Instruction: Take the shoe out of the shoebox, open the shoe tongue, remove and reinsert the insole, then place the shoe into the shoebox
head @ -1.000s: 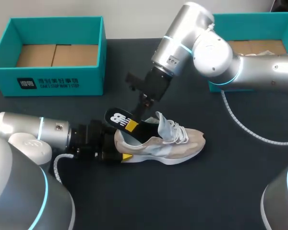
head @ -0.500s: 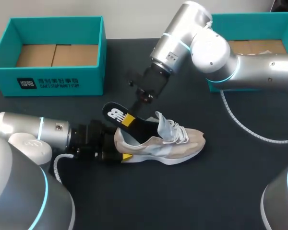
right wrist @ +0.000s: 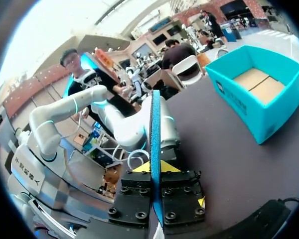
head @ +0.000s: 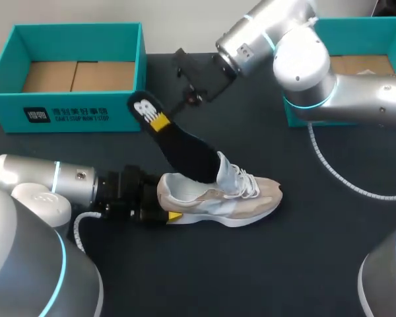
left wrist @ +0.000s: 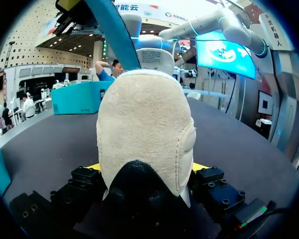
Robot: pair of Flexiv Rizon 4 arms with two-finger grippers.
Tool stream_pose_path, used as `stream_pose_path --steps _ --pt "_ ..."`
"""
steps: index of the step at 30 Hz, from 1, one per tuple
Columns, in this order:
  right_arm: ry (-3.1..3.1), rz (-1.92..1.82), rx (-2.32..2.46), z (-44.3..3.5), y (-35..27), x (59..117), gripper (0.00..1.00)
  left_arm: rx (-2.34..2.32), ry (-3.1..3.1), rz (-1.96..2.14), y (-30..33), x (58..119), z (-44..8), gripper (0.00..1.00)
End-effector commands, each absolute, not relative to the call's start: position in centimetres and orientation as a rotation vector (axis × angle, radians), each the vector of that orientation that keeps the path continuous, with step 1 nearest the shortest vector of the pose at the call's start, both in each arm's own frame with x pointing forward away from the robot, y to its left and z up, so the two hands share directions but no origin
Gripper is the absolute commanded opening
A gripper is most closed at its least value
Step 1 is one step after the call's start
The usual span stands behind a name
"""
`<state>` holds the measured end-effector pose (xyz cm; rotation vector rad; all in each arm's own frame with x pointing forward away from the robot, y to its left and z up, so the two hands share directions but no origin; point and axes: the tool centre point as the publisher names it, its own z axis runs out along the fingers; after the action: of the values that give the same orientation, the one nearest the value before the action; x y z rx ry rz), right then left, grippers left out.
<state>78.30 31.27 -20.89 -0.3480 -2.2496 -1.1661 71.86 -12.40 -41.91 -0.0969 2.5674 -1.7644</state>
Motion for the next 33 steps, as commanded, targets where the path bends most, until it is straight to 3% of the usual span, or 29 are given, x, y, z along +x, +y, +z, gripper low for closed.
stream_pose_path --steps 1,11,13,24,33 --pt "-2.299 -1.272 -0.434 -20.1 30.3 77.0 0.00 -0.097 2.571 -1.761 -12.3 71.8 -42.2 0.00" --pt "-2.299 -1.272 -0.434 -20.1 30.3 77.0 0.00 -0.097 2.571 -1.761 -12.3 71.8 -42.2 0.00" --pt "-2.274 -1.421 -0.523 -20.2 29.4 77.0 0.00 -0.097 2.571 -1.761 -12.3 71.8 -42.2 0.00" --pt "-1.957 -1.715 -0.932 -13.2 27.7 77.2 0.00 -0.097 2.571 -1.761 -12.3 71.8 -42.2 0.00" --pt "-1.669 -1.727 -1.013 -12.1 26.4 75.8 0.00 -0.097 2.571 -1.761 -12.3 71.8 -42.2 0.00"
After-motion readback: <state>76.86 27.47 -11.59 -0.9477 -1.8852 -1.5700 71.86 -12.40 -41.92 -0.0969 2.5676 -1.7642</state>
